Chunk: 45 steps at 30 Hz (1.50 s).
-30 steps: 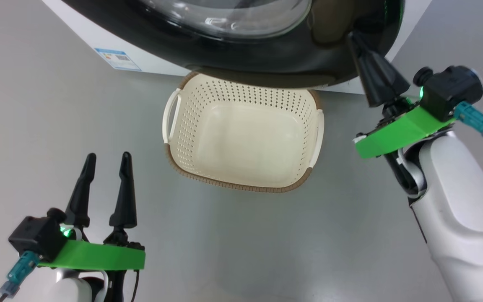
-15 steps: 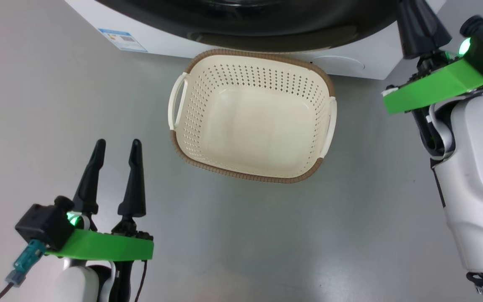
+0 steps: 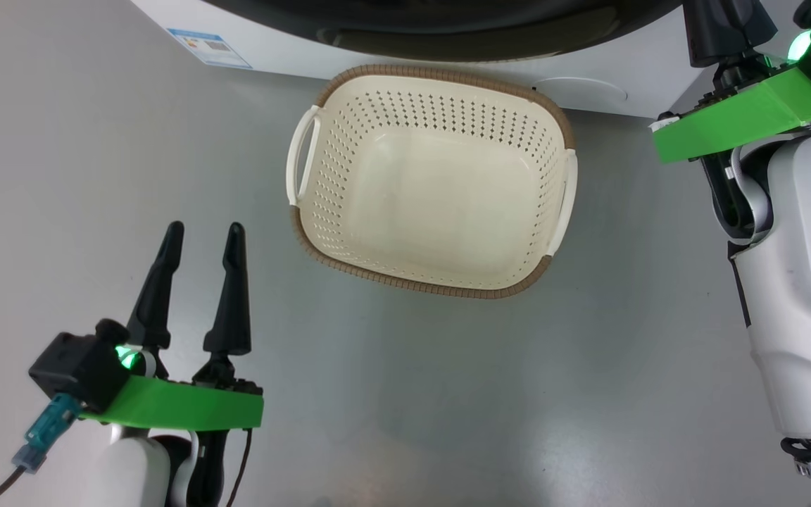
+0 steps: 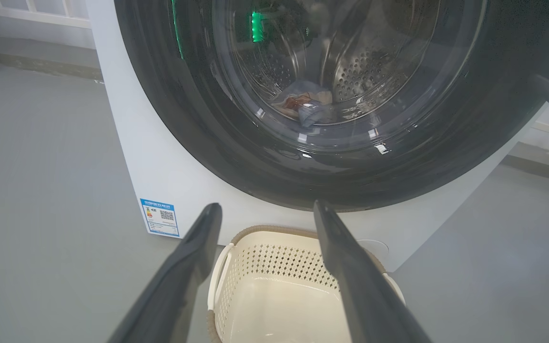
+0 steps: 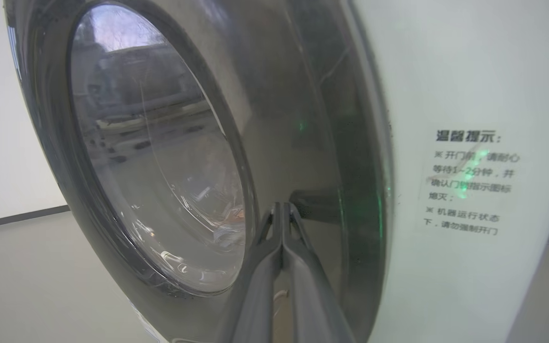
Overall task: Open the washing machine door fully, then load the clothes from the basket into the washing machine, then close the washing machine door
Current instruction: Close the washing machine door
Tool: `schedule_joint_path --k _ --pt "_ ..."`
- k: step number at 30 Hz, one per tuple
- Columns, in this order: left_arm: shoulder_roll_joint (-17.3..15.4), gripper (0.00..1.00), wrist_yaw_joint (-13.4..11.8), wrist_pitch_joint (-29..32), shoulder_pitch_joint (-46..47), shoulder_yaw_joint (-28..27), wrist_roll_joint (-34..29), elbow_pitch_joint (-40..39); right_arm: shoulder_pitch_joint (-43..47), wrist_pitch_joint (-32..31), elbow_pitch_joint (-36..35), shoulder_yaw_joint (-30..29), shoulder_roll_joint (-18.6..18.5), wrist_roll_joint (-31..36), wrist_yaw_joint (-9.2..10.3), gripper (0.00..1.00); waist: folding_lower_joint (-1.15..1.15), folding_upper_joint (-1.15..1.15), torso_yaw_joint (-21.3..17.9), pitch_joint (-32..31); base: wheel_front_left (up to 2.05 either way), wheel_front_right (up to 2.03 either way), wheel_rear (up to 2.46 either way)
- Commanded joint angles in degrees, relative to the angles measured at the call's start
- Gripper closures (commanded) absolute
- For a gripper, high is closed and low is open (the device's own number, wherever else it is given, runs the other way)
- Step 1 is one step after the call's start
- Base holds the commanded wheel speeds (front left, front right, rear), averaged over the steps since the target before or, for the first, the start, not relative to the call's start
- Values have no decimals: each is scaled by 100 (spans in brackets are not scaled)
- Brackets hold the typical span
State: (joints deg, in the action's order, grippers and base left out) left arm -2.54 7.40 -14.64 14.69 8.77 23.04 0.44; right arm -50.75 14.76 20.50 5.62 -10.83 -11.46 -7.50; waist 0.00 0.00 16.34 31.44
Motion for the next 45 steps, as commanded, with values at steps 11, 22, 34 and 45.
schedule_joint_path --k 11,22,34,45 --pt "-172 0 9 -36 9 -280 21 43 488 24 -229 400 174 -68 1 77 0 0 -168 -300 0 0 0" --pt "-407 0 9 -36 -241 -489 -11 315 1388 24 -133 662 262 -306 1 0 0 0 -545 -860 0 0 0" --pt "-696 0 9 -36 -504 -745 -56 530 2324 24 -172 417 375 -325 1 0 0 0 -1137 -1476 0 0 0" --pt "-824 0 9 -36 -772 -961 -84 709 2960 24 -199 195 409 -298 1 0 0 0 -1595 -1943 0 0 0"
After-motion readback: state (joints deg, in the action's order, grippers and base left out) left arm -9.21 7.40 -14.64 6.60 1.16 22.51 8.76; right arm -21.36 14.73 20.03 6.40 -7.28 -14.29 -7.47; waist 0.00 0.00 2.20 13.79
